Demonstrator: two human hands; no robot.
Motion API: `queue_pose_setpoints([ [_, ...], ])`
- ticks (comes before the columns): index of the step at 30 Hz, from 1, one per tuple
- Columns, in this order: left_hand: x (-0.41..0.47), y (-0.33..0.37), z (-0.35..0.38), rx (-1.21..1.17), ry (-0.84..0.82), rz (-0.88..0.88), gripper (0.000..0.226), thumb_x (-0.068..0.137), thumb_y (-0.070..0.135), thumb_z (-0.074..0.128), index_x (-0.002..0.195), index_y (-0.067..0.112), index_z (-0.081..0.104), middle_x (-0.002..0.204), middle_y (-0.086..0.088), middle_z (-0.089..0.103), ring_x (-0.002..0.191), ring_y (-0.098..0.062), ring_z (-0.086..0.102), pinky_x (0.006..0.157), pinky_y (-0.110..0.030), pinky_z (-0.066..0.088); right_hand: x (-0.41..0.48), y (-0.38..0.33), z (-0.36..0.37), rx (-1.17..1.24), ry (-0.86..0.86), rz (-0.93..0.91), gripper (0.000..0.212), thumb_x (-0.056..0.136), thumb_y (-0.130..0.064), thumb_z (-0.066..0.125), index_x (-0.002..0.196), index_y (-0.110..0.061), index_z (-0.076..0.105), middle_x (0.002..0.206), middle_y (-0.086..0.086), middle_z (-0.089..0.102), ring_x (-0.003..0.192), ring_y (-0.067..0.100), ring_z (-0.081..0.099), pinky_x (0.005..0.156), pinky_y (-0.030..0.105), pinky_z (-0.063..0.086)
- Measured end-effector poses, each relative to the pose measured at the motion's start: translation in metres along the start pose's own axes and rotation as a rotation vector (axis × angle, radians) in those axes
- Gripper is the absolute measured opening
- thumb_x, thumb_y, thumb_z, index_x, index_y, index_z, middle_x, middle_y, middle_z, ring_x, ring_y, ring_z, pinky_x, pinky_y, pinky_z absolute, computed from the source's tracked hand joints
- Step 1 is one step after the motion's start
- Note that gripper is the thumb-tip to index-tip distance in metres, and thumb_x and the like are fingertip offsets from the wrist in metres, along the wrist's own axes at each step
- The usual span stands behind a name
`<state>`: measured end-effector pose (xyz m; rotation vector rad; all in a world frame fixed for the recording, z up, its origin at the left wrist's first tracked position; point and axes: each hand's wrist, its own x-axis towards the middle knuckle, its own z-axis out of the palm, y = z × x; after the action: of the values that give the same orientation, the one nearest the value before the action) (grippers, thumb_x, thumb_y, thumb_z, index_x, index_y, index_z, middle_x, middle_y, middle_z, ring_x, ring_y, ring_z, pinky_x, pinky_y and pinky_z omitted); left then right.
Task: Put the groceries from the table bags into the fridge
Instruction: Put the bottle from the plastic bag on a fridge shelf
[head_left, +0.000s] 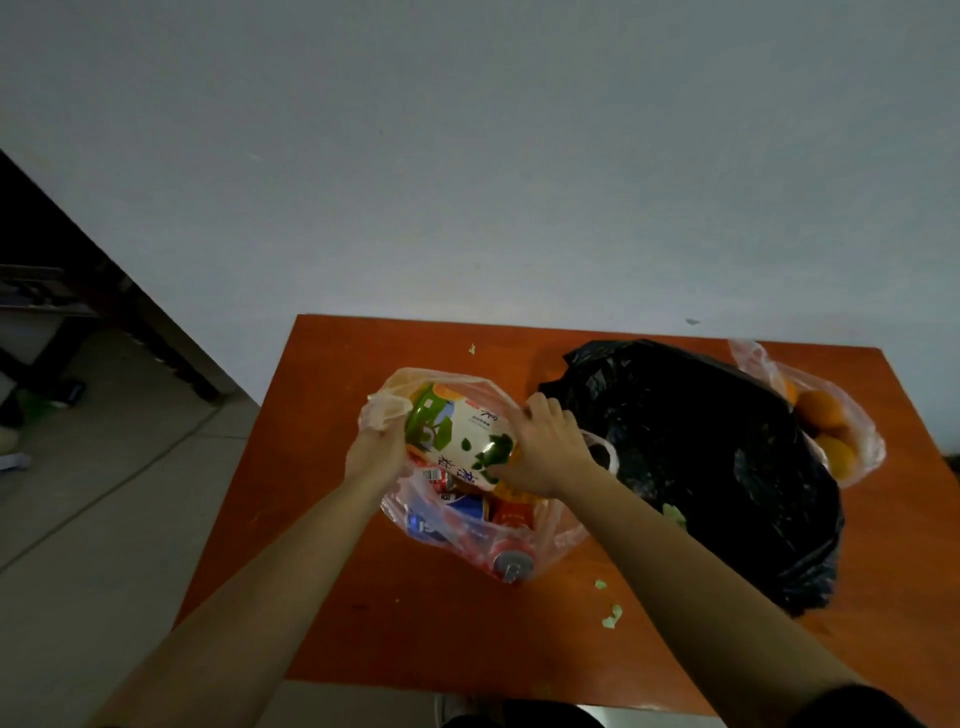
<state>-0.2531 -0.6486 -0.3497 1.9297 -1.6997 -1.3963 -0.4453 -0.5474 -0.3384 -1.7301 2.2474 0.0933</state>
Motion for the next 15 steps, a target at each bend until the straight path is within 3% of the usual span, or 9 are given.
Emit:
queue_pose_setpoints([
  [2, 0.007, 0.006, -0.001, -0.098, 0.021, -0.091, 0.056, 0.102, 0.056, 0.03, 0.122, 0.011, 0.057, 0.099, -0.015, 0.069, 0.082, -0.026, 0.07, 0.064, -0.036, 0.059, 0.007, -0.005, 0.002, -0.051, -0.048, -0.02, 0.095, 0.07, -0.08, 0.061, 0.14, -0.02, 0.038, 0.122, 0.011, 0.04, 0.114, 0.031, 0.042, 0.102, 0.048, 0.04],
  [7, 0.012, 0.011, 0.005, -0.222, 0.057, -0.205, 0.058, 0.104, 0.056, 0.025, 0.129, 0.011, 0.051, 0.101, -0.017, 0.065, 0.088, -0.031, 0.068, 0.067, -0.039, 0.058, 0.018, 0.002, 0.016, 0.027, -0.141, -0.062, 0.111, 0.067, -0.085, 0.06, 0.15, -0.02, 0.026, 0.137, 0.013, 0.04, 0.127, 0.034, 0.04, 0.108, 0.053, 0.036],
  [9, 0.013, 0.009, 0.012, -0.254, 0.092, -0.225, 0.057, 0.104, 0.053, 0.023, 0.133, 0.012, 0.048, 0.104, -0.017, 0.066, 0.088, -0.031, 0.068, 0.059, -0.037, 0.057, 0.018, 0.015, 0.009, 0.202, -0.153, -0.055, 0.093, 0.08, -0.079, 0.053, 0.151, -0.023, 0.03, 0.143, 0.013, 0.04, 0.13, 0.033, 0.04, 0.109, 0.052, 0.037],
  [11, 0.008, 0.009, 0.021, -0.322, 0.132, -0.233, 0.051, 0.105, 0.049, 0.022, 0.133, 0.013, 0.045, 0.105, -0.016, 0.067, 0.085, -0.03, 0.07, 0.055, -0.037, 0.058, 0.018, 0.03, 0.001, 0.334, -0.105, -0.048, 0.064, 0.097, -0.06, 0.045, 0.147, -0.02, 0.043, 0.143, 0.013, 0.044, 0.13, 0.033, 0.043, 0.107, 0.049, 0.041],
  [13, 0.001, 0.01, 0.032, -0.393, 0.14, -0.256, 0.046, 0.105, 0.045, 0.025, 0.128, 0.012, 0.047, 0.102, -0.015, 0.067, 0.083, -0.029, 0.071, 0.065, -0.045, 0.062, 0.019, 0.043, -0.004, 0.321, 0.063, -0.049, 0.042, 0.102, -0.039, 0.048, 0.135, -0.014, 0.058, 0.134, 0.014, 0.05, 0.122, 0.033, 0.049, 0.099, 0.045, 0.047],
  [15, -0.006, 0.011, 0.043, -0.417, 0.053, -0.294, 0.044, 0.103, 0.044, 0.034, 0.12, 0.009, 0.054, 0.101, -0.014, 0.068, 0.085, -0.029, 0.07, 0.071, -0.046, 0.062, 0.019, 0.049, -0.008, 0.289, 0.246, -0.047, 0.032, 0.097, -0.031, 0.056, 0.122, -0.015, 0.068, 0.115, 0.011, 0.054, 0.104, 0.029, 0.056, 0.083, 0.04, 0.053],
])
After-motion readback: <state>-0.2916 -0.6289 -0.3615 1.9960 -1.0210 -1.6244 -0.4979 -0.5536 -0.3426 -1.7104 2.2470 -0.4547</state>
